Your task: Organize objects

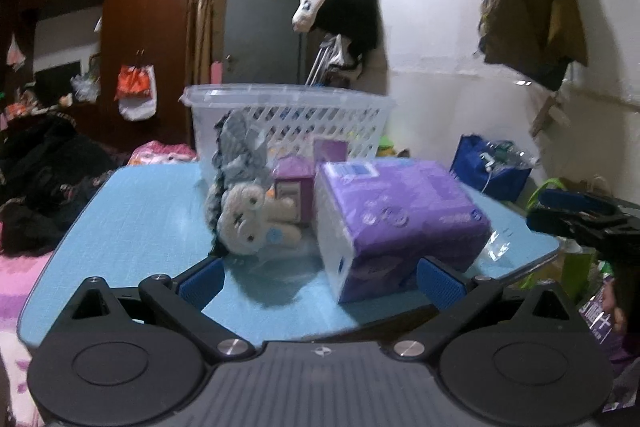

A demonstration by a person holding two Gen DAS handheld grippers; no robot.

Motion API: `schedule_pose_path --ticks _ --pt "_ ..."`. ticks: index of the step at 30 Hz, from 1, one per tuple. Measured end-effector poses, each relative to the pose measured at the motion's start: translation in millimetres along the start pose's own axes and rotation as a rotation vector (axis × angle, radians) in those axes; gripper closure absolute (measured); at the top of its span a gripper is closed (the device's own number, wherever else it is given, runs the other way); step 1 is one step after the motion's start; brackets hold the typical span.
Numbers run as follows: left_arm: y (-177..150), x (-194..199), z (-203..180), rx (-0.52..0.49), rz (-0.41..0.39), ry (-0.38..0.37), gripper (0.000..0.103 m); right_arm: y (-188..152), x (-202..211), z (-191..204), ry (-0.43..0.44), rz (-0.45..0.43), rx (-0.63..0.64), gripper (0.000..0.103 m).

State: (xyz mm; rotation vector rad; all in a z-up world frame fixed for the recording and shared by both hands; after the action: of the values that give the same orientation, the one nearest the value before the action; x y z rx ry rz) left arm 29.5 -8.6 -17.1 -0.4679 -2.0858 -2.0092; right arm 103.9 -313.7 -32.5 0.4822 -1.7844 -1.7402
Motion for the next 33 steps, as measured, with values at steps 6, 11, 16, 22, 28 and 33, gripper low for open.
schedule_pose_path --ticks 6,11,16,22,28,33 --pt "3.5 -8.7 4.7 -0.015 -0.017 0.023 0.000 8.3 -4.9 -10.8 0.019 0.054 -0.047 0.000" --pt "8.5 6.0 9.1 -0.023 -0.129 0.043 0.000 4.9 -12.9 -10.7 0.112 0.035 -0.093 0.000" --pt "7.6 5.6 16.2 0.005 -0.183 0.032 0.000 2.4 -16.5 1.0 0.167 0.009 -0.084 0.000" --pt "-0.5 -16.6 11.9 -0.008 -0.130 -0.056 0.006 -4.0 -17.9 13.9 0.270 0.017 -0.056 0.000" --pt "-6.8 -18.3 5.6 -0.068 -0.143 -0.104 0.016 -11.0 -24.4 27.9 0.327 0.015 0.005 0.008" --pt "-11.2 -20.6 -5.6 -0.155 -0.159 -0.130 0.025 -13.4 -26.4 32.4 0.359 0.018 0.031 0.016"
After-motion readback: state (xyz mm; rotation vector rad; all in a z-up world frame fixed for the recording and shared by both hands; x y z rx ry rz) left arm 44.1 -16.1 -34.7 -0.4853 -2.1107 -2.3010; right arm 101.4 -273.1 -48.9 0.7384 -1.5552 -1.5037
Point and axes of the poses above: each gripper's, at about its wrist camera, not at the fingertips, and x roughly against the way its jaws point, z to its left, y to its top, the point moved 2 cm from there along -x, roughly the way its jaws point, and after that the axes turned 1 degree about -y, right-handed, at the moved point
